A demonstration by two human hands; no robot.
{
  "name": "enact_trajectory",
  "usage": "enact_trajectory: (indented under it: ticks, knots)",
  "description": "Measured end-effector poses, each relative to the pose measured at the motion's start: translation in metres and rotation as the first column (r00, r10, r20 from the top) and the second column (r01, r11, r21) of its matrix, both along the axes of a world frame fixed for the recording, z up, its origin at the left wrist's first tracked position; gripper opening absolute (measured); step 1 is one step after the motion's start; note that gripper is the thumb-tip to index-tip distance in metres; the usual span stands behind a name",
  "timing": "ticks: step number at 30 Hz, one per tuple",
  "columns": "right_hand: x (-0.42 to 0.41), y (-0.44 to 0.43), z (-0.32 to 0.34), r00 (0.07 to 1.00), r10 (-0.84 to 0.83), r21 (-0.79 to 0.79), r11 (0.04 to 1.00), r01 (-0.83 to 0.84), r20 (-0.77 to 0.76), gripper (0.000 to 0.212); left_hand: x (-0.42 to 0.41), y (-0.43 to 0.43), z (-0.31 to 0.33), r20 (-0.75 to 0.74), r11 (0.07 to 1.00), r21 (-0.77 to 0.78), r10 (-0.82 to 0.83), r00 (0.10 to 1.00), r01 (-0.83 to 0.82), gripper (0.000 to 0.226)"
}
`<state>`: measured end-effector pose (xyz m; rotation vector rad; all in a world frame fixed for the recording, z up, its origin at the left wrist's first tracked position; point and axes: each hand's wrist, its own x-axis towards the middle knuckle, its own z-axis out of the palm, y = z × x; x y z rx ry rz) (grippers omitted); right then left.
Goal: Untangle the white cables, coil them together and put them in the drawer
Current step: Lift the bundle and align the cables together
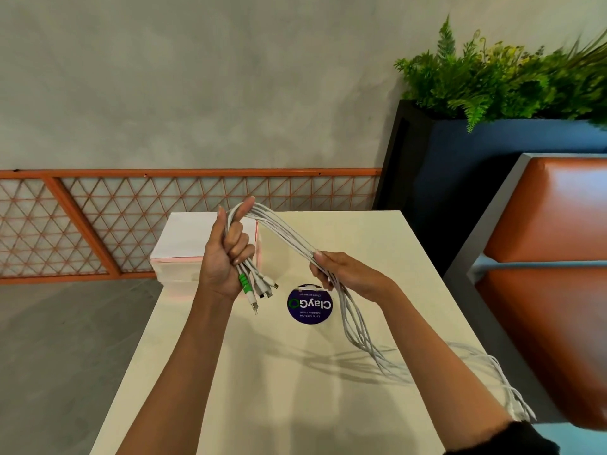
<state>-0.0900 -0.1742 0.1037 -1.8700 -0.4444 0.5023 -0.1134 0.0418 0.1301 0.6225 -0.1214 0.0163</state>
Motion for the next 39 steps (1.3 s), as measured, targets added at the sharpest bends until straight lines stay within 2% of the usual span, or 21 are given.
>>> enact_trajectory:
  ticks: [1, 2, 5, 7, 9, 12, 14, 17, 19, 21, 24, 27, 29, 30, 32, 34, 36, 38, 39]
  knots:
    - [0.001, 0.002, 0.000, 0.997, -0.045, -0.025, 0.999, 0.047, 0.061, 0.042, 0.000, 0.000, 0.000, 0.000, 1.000, -0.008, 0.000, 1.000, 0.000, 0.049]
    - [0.002, 0.004, 0.001, 0.996, -0.075, -0.001, 0.997, 0.075, 0.051, 0.043, 0.001, 0.000, 0.000, 0.002, 1.000, -0.012, 0.001, 1.000, -0.001, 0.049]
    - [0.006, 0.004, 0.002, 0.968, -0.060, 0.201, 0.973, 0.111, -0.244, 0.043, 0.002, 0.001, 0.002, 0.013, 1.000, 0.005, -0.004, 1.000, 0.004, 0.048]
    - [0.010, 0.000, 0.005, 0.893, 0.025, 0.323, 0.936, 0.137, -0.449, 0.038, 0.001, 0.001, 0.005, 0.026, 1.000, 0.022, -0.019, 0.999, 0.018, 0.047]
    - [0.012, -0.004, 0.008, 0.819, 0.083, 0.371, 0.914, 0.164, -0.568, 0.030, 0.001, 0.001, 0.008, 0.035, 0.999, 0.040, -0.030, 0.999, 0.028, 0.047]
    - [0.013, -0.012, 0.009, 0.729, 0.233, 0.468, 0.873, 0.135, -0.644, 0.030, 0.002, 0.001, 0.011, 0.046, 0.999, 0.045, -0.032, 0.998, 0.030, 0.047]
    - [0.013, -0.011, 0.009, 0.713, 0.264, 0.487, 0.865, 0.123, -0.649, 0.032, 0.005, 0.002, 0.015, 0.059, 0.999, 0.046, -0.028, 0.998, 0.026, 0.047]
    - [0.012, -0.003, 0.013, 0.847, 0.106, 0.390, 0.912, 0.126, -0.521, 0.019, 0.010, 0.004, 0.023, 0.088, 0.999, 0.037, -0.019, 0.996, 0.016, 0.046]
    - [0.010, 0.002, 0.019, 0.951, 0.000, 0.312, 0.945, 0.101, -0.309, 0.019, 0.013, 0.005, 0.030, 0.116, 0.999, 0.043, -0.015, 0.993, 0.010, 0.045]
    - [0.008, 0.005, 0.021, 0.997, -0.066, 0.175, 0.982, 0.072, -0.041, 0.028, 0.016, 0.008, 0.034, 0.137, 0.999, 0.040, -0.010, 0.991, 0.004, 0.045]
    - [0.006, 0.009, 0.023, 0.961, -0.122, 0.058, 0.992, 0.111, 0.246, 0.039, 0.018, 0.012, 0.034, 0.138, 1.000, 0.022, 0.012, 0.990, -0.015, 0.044]
    - [0.002, 0.013, 0.019, 0.869, -0.129, -0.079, 0.979, 0.188, 0.478, 0.042, 0.018, 0.016, 0.031, 0.131, 0.999, 0.009, 0.035, 0.991, -0.036, 0.044]
    - [0.003, 0.013, 0.013, 0.816, -0.080, -0.193, 0.954, 0.229, 0.572, 0.037, 0.018, 0.018, 0.029, 0.126, 0.999, 0.001, 0.035, 0.991, -0.035, 0.044]
    - [0.004, 0.013, 0.010, 0.818, -0.085, -0.230, 0.938, 0.258, 0.569, 0.036, 0.018, 0.019, 0.028, 0.124, 1.000, 0.001, 0.028, 0.992, -0.028, 0.044]
    - [0.005, 0.014, 0.006, 0.857, -0.194, -0.175, 0.935, 0.309, 0.478, 0.031, 0.017, 0.018, 0.026, 0.113, 1.000, 0.005, 0.005, 0.994, -0.005, 0.044]
    - [0.007, 0.018, 0.006, 0.859, -0.325, -0.086, 0.918, 0.387, 0.396, 0.036, 0.015, 0.015, 0.022, 0.097, 1.000, 0.014, -0.022, 0.995, 0.020, 0.045]
    - [0.007, 0.019, 0.012, 0.886, -0.368, -0.125, 0.902, 0.414, 0.283, 0.046, 0.014, 0.010, 0.019, 0.092, 0.999, 0.021, -0.039, 0.995, 0.037, 0.045]
    - [0.009, 0.016, 0.018, 0.940, -0.330, -0.103, 0.941, 0.321, -0.082, 0.049, 0.012, 0.007, 0.017, 0.088, 0.998, 0.018, -0.055, 0.995, 0.053, 0.046]
    - [0.011, 0.013, 0.021, 0.926, -0.261, -0.067, 0.965, 0.252, -0.272, 0.048, 0.011, 0.005, 0.017, 0.088, 0.998, 0.015, -0.064, 0.994, 0.062, 0.046]
